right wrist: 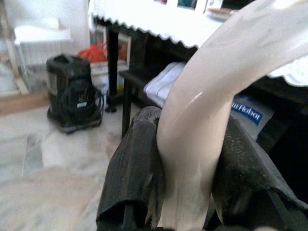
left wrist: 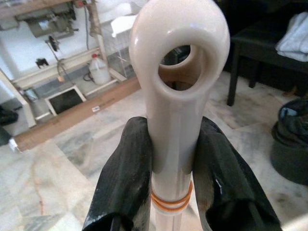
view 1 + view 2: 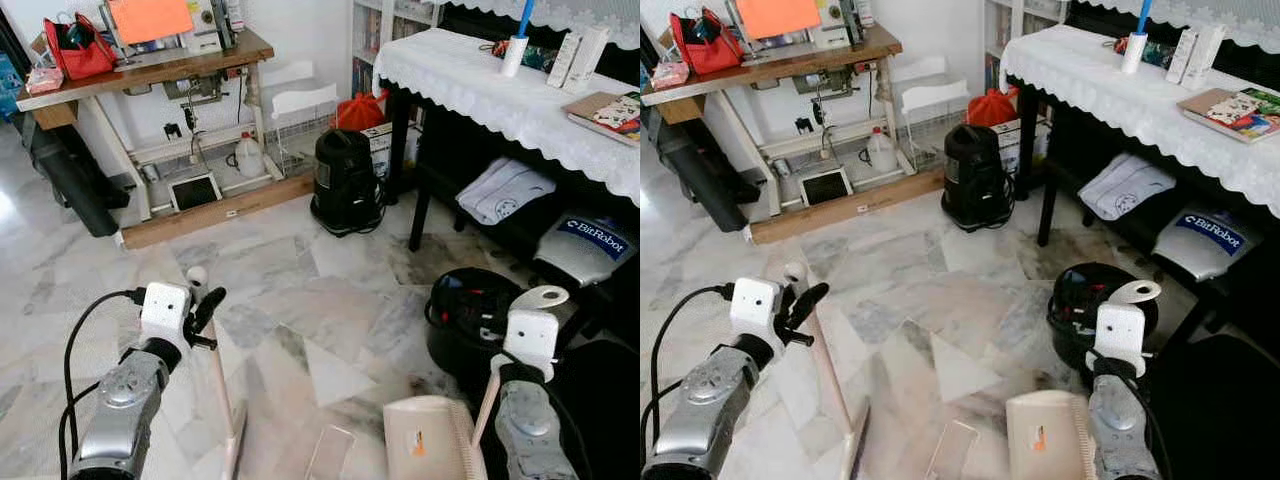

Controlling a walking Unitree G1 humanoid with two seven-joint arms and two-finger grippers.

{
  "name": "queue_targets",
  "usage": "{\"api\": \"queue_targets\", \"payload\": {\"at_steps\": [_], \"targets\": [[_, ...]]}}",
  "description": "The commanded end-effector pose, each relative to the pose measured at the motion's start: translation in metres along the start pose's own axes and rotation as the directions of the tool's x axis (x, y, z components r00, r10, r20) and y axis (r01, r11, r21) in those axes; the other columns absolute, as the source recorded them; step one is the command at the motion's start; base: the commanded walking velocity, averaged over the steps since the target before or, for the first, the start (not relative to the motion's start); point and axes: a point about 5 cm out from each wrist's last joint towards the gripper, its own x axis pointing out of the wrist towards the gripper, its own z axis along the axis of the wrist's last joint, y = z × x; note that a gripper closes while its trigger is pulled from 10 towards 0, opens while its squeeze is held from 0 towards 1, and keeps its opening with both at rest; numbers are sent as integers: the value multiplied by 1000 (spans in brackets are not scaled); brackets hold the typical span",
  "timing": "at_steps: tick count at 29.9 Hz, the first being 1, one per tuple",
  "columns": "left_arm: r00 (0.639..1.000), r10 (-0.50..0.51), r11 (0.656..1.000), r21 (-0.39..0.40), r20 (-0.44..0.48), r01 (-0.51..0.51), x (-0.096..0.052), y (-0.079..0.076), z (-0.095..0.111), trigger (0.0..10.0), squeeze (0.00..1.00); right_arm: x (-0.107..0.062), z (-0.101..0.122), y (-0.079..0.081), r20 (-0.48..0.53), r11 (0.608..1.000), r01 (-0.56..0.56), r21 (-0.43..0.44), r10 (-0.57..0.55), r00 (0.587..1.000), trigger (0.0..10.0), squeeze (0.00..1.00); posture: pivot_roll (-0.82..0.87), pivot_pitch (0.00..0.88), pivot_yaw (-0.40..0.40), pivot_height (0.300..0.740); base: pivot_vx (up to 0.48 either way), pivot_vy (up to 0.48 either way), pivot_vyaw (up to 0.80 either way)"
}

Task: Sweep floor

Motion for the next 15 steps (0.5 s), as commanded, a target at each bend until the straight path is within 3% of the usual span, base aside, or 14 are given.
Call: {"api": "queue_targets", "payload": {"at_steps": [1,5,15], "targets": [[998,22,999,41,53,-25,1,15,18,10000,0,-6,-7,3,-17,1000,-15,-16,14,1000,10000,0,33,0,89,740,0,0,0],[999,15,999,41,43,-16,1,16,20,10000,0,-21,-26,7,-81,998,-27,-49,23,996,10000,0,46,0,95,740,0,0,0],[1000,-28,1000,2,-2,28,2,8,13,10000,0,-30,-37,13,-124,997,-49,-54,42,991,10000,0,55,0,94,740,0,0,0]]}}
